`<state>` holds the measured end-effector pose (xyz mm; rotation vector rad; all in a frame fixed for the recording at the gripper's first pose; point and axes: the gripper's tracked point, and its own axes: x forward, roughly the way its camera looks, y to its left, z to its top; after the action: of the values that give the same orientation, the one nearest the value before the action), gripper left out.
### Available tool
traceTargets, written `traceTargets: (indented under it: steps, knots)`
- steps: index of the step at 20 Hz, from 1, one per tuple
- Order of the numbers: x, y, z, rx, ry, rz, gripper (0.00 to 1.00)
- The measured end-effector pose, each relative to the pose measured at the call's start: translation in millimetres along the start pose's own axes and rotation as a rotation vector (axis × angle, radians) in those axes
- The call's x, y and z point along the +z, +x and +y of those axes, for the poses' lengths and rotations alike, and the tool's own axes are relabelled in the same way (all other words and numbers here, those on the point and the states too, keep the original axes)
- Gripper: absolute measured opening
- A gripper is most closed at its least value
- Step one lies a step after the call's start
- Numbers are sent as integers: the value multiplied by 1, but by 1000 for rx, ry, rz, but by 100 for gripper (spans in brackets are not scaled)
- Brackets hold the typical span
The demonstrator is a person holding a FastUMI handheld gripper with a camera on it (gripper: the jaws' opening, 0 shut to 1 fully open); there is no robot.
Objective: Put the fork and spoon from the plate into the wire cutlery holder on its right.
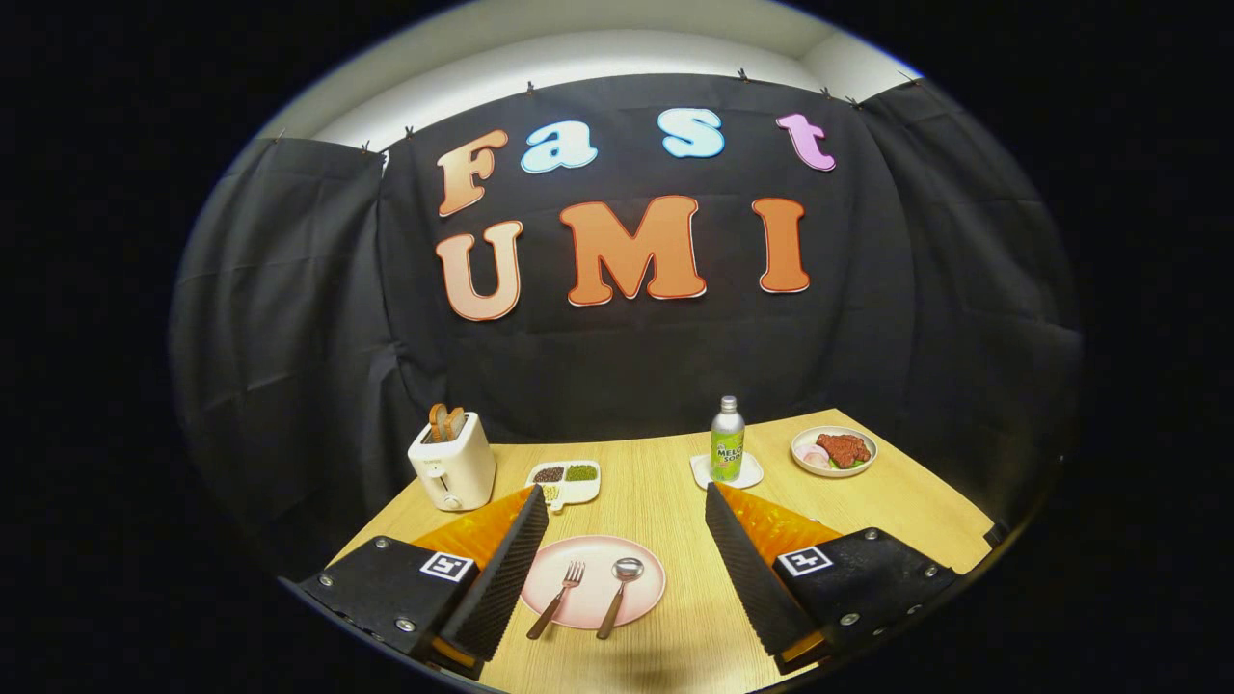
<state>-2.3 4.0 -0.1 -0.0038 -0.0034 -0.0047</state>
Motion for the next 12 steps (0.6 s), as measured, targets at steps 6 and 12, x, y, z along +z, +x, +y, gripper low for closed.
traceTargets:
  steps: [6,12]
  knots:
    - [0,2,5,3,-7,2,98]
    - [0,5,5,-8,-15,4,98]
